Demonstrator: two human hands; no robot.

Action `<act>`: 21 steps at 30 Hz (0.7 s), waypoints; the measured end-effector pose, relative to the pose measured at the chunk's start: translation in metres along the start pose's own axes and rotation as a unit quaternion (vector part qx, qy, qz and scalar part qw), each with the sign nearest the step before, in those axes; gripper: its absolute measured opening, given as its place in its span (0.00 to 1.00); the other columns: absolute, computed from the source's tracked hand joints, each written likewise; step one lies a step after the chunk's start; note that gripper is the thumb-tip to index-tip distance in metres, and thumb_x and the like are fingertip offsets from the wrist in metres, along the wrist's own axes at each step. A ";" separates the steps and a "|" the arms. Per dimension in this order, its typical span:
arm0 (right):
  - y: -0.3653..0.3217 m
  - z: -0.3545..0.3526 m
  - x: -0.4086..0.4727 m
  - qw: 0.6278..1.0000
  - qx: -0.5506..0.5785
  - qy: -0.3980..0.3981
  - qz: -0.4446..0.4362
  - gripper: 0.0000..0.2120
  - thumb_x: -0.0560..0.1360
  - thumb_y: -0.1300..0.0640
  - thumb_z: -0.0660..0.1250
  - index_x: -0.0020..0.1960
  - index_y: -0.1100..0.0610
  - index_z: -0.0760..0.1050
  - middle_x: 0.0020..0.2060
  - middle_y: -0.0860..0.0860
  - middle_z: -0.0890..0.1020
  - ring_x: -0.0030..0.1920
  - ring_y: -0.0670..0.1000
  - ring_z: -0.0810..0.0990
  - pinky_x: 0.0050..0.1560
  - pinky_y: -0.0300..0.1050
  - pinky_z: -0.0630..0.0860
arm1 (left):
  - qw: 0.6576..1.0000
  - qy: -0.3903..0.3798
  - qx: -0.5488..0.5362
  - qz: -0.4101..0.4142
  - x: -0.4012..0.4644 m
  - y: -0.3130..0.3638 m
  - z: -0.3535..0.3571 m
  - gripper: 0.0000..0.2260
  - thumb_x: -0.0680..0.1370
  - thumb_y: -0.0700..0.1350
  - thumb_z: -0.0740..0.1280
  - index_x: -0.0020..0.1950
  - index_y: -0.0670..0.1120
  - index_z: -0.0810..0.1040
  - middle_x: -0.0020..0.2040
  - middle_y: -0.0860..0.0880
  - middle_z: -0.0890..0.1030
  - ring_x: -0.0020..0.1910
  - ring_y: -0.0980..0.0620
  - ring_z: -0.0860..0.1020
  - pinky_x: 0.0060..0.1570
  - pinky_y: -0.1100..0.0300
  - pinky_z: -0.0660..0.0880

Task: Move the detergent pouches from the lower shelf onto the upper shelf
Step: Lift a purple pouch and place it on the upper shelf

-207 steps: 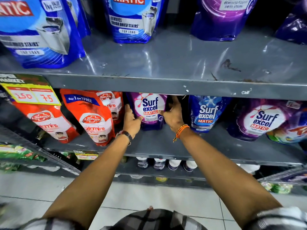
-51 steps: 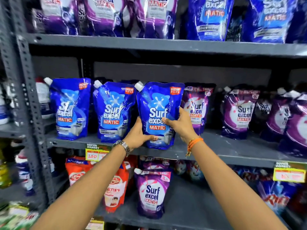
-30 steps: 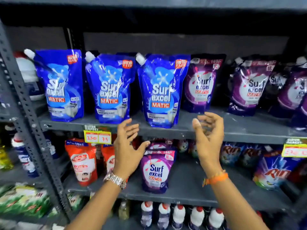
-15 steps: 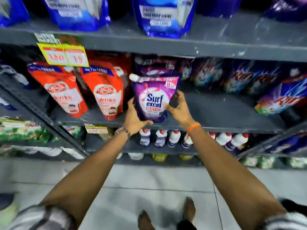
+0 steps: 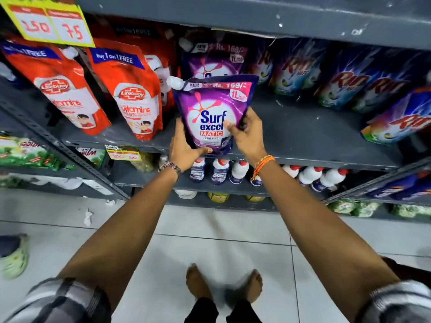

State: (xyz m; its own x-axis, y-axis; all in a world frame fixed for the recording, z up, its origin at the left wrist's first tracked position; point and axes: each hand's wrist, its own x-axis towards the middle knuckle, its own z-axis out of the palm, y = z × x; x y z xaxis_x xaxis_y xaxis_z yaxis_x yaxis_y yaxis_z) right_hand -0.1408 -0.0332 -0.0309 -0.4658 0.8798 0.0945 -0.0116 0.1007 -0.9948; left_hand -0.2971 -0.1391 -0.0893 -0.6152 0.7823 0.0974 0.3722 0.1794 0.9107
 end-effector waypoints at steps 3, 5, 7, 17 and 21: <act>-0.008 -0.015 -0.026 1.000 0.015 -0.001 -0.014 0.17 0.76 0.67 0.71 0.63 0.61 0.74 0.53 0.54 0.85 0.56 0.52 0.86 0.53 0.46 0.84 | 1.000 0.000 -0.016 0.017 -0.028 0.013 0.002 0.53 0.56 0.61 0.84 0.75 0.55 0.61 0.65 0.66 0.78 0.65 0.61 0.78 0.64 0.49 0.79; -0.016 -0.027 -0.046 0.999 0.023 -0.003 -0.023 0.16 0.76 0.66 0.71 0.63 0.57 0.75 0.54 0.52 0.86 0.57 0.53 0.86 0.54 0.47 0.84 | 0.999 -0.003 -0.028 0.032 -0.051 0.026 0.004 0.48 0.56 0.61 0.84 0.70 0.62 0.63 0.59 0.72 0.78 0.60 0.68 0.79 0.59 0.53 0.81; -0.033 -0.042 -0.066 0.999 0.023 -0.002 -0.046 0.16 0.76 0.64 0.72 0.61 0.53 0.76 0.52 0.47 0.87 0.56 0.50 0.86 0.53 0.46 0.84 | 0.998 -0.004 -0.047 0.049 -0.074 0.046 0.006 0.44 0.57 0.59 0.84 0.68 0.65 0.65 0.60 0.66 0.80 0.60 0.61 0.81 0.57 0.48 0.83; -0.185 -0.128 -0.121 0.983 0.039 0.017 -0.177 0.15 0.76 0.64 0.73 0.59 0.53 0.78 0.52 0.48 0.88 0.51 0.49 0.88 0.46 0.41 0.84 | 0.981 0.023 -0.019 0.193 -0.126 0.192 0.003 0.44 0.56 0.68 0.81 0.67 0.60 0.68 0.59 0.68 0.81 0.56 0.67 0.82 0.51 0.57 0.83; -0.254 -0.152 -0.103 0.969 0.048 0.033 -0.240 0.14 0.75 0.65 0.73 0.58 0.54 0.78 0.51 0.49 0.88 0.50 0.51 0.88 0.48 0.47 0.86 | 0.969 0.026 -0.068 0.238 -0.112 0.274 -0.001 0.43 0.56 0.63 0.83 0.67 0.61 0.69 0.58 0.63 0.83 0.56 0.64 0.83 0.54 0.56 0.83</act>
State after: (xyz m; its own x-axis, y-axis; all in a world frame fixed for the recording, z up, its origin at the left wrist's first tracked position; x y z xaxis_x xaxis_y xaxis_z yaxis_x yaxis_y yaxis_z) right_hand 0.0445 -0.0794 0.2175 -0.3286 0.7705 0.5463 -0.2964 0.4651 -0.8342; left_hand -0.1267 -0.1780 0.1491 -0.4312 0.7259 0.5358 0.5299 -0.2768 0.8016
